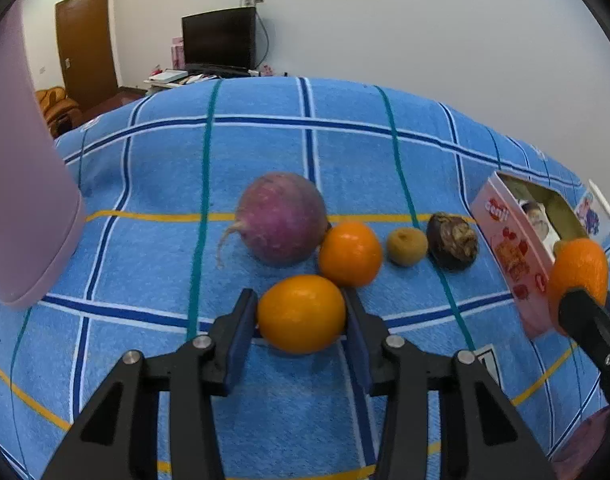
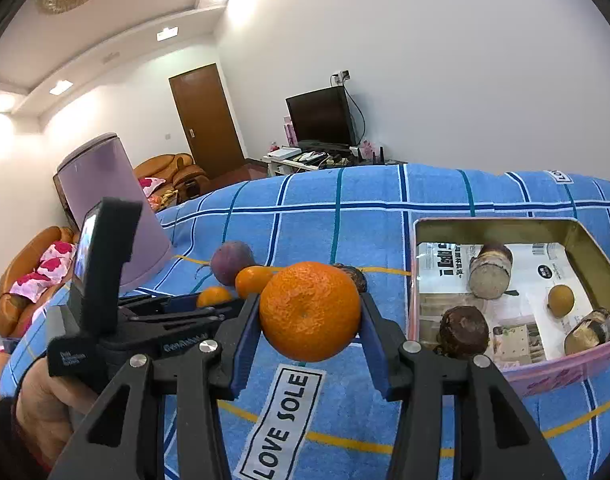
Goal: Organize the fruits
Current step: 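Grasp a large orange with the right tool while the left tool grasps another orange, then lift both held oranges and carry them toward the pink tin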
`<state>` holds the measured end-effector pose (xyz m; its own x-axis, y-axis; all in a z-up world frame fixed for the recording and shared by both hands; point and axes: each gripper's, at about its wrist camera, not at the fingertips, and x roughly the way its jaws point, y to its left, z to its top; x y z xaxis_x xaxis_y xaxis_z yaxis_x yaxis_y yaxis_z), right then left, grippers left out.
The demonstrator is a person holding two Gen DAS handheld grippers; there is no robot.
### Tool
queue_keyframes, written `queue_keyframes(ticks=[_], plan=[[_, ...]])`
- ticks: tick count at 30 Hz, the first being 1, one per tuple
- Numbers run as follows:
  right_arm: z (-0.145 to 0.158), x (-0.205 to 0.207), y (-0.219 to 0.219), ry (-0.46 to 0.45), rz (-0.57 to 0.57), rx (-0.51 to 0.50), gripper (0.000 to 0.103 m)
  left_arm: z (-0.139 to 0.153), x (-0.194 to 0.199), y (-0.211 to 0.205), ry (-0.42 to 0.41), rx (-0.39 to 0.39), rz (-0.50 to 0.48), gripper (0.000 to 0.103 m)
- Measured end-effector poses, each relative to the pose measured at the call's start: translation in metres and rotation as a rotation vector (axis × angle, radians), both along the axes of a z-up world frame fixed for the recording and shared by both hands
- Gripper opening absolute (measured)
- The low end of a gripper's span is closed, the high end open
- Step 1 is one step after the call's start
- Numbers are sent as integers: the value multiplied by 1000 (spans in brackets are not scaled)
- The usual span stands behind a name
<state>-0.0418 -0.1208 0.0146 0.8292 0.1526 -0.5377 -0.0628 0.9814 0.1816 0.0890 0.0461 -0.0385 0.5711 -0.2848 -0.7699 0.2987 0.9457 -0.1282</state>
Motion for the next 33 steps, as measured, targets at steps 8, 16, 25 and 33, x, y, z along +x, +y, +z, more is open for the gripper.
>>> queue_keyframes(ticks=[8,16,25,33], plan=[[8,-4,1,-62,2,-26,49,42,-22,18,-240,-59,133,45],[14,-10,-5,-145,-62,-50,50,53,-47,6,-395,-11,193,45],[17,-13,-7,-197,-114,-109,50,52,-62,-17,-470,60,181,45],[15,-10,-4,-188,-112,-132,50,51,-66,-25,-481,96,171,45]])
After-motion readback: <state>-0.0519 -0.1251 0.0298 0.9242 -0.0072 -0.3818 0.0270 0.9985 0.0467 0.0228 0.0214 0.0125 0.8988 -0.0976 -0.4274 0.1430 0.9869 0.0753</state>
